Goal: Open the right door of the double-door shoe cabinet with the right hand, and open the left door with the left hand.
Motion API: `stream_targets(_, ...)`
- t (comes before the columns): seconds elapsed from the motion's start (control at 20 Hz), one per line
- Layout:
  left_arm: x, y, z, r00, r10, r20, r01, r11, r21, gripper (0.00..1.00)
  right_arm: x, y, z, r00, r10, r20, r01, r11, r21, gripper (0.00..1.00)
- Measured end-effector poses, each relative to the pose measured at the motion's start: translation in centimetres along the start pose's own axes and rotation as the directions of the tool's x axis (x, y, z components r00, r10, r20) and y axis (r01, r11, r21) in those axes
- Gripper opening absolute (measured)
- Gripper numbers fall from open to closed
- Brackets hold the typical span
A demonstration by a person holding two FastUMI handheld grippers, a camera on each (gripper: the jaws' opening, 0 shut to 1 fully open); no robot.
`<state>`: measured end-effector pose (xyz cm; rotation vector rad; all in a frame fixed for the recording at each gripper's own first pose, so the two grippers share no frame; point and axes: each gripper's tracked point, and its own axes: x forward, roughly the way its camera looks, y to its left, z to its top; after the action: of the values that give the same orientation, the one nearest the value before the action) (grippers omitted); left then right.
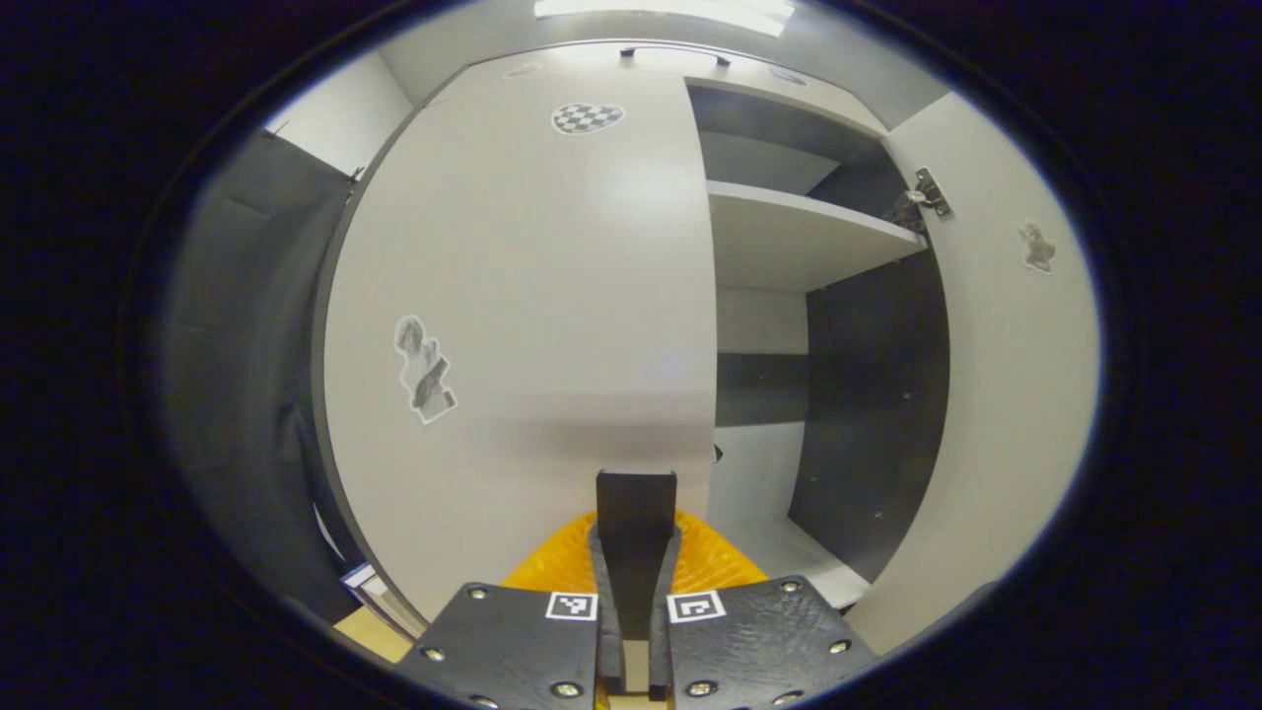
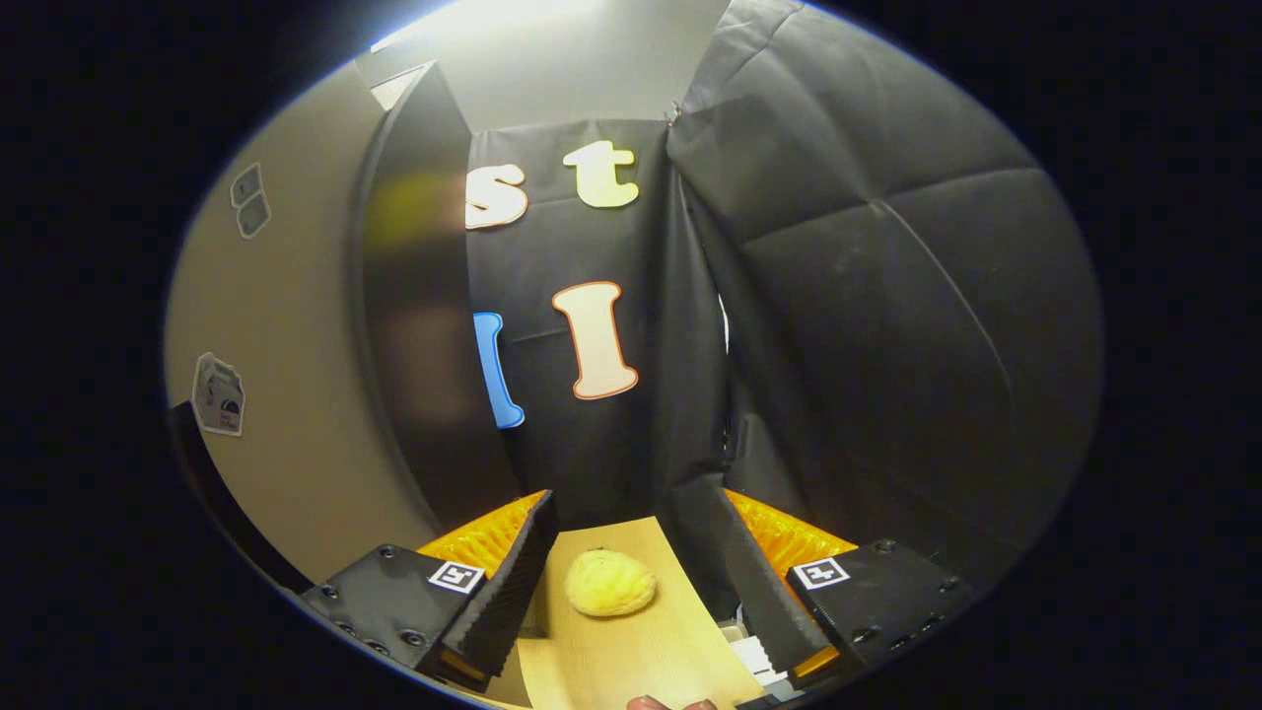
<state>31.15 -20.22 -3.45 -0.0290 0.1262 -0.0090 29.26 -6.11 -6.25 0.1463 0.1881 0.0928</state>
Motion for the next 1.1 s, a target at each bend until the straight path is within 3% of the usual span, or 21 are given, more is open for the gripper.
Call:
stream_targets(0.2, -3.3, 0.7, 0.0, 0.997, -0.076, -0.009, 0.075, 0.997, -0.010, 0.13, -1.2, 1.4, -0.3, 1.000, -0.006, -0.017, 0.006, 1.000, 0.017, 0.98)
stream_targets(0.25, -4.1, 1.0, 0.3, 0.996, -0.089, -0.008, 0.089, 0.996, -0.008, 0.11, -2.0, 1.8, -0.1, 1.000, -0.009, -0.012, 0.009, 1.000, 0.026, 0.93)
stream_targets(0.3, -4.6, 1.2, 0.5, 0.995, -0.101, -0.004, 0.101, 0.995, -0.006, 0.12, -2.7, 2.5, -0.2, 1.000, -0.010, -0.005, 0.010, 0.999, 0.035, 0.98)
stream_targets(0.6, -9.0, 2.8, 0.0, 0.981, -0.189, 0.037, 0.189, 0.982, -0.020, 0.11, -7.9, 5.1, -0.5, 0.999, -0.040, 0.024, 0.039, 0.998, 0.051, 0.98)
stream_targets(0.8, -9.4, 3.3, -0.2, 0.977, -0.204, 0.059, 0.206, 0.978, -0.026, 0.12, -12.3, 5.8, -2.0, 0.998, -0.069, 0.014, 0.069, 0.997, 0.028, 0.98)
stream_targets(0.85, -9.5, 3.4, -0.2, 0.977, -0.207, 0.058, 0.209, 0.978, -0.022, 0.11, -13.6, 5.8, -2.1, 0.997, -0.076, 0.017, 0.075, 0.996, 0.038, 0.93)
stream_targets(0.9, -9.7, 3.5, -0.2, 0.975, -0.213, 0.057, 0.214, 0.977, -0.018, 0.11, -14.6, 5.8, -2.3, 0.996, -0.083, 0.022, 0.082, 0.995, 0.050, 0.98)
stream_targets(1.1, -10.9, 4.1, -0.4, 0.971, -0.235, 0.039, 0.235, 0.972, 0.000, 0.11, -17.7, 4.9, -3.1, 0.991, -0.133, 0.022, 0.131, 0.989, 0.073, 1.00)
